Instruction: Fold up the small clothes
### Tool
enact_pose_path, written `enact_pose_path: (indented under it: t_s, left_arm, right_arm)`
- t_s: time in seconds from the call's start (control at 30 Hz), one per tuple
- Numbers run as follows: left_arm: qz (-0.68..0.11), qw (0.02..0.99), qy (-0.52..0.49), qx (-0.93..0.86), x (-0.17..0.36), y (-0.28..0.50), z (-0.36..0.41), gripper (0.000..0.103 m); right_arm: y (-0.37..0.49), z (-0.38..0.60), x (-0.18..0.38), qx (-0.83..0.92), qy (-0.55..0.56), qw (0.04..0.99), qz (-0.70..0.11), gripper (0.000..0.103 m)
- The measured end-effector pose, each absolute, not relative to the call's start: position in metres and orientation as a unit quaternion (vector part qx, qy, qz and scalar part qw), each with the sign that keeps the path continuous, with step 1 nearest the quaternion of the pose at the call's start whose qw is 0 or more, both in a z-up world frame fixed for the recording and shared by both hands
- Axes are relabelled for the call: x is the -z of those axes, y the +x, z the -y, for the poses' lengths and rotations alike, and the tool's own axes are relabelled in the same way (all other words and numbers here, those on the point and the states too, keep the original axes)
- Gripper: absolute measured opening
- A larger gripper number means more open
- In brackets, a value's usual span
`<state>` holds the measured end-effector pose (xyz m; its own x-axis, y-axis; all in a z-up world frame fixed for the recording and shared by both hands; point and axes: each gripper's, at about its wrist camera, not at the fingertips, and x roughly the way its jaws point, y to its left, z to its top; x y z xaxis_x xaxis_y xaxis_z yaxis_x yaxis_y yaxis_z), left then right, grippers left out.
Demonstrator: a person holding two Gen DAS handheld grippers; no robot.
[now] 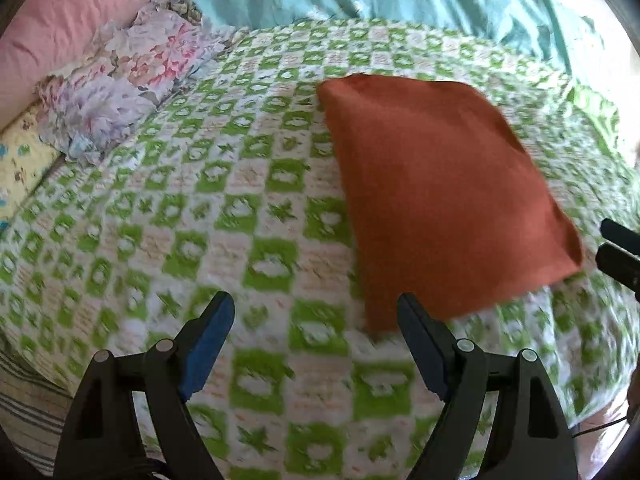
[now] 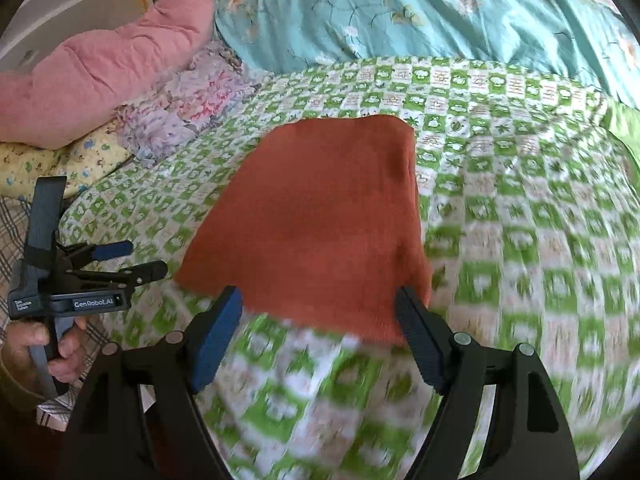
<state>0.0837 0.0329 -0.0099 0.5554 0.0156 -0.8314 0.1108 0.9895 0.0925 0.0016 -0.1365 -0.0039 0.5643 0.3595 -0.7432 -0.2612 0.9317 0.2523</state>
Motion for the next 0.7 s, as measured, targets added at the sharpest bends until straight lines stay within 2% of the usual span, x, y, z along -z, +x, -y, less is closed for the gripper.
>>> enact_pose_path:
  t_s: [0.23, 0.7]
  left_arm:
    - [-0.519, 0.853, 0.058, 0.006, -0.009, 0.114, -0.032, 0.083]
    - [-0.448, 0.890, 0.080, 0.023, 0.001, 0.110, -0.017, 0.084]
  right_arm:
    - [0.035, 0.132, -0.010, -0.189, 0.069, 0.849, -0.488, 0.079]
    - [0.024, 0.129, 0.007, -0.179, 0.046, 0.877, -0.444, 0.081]
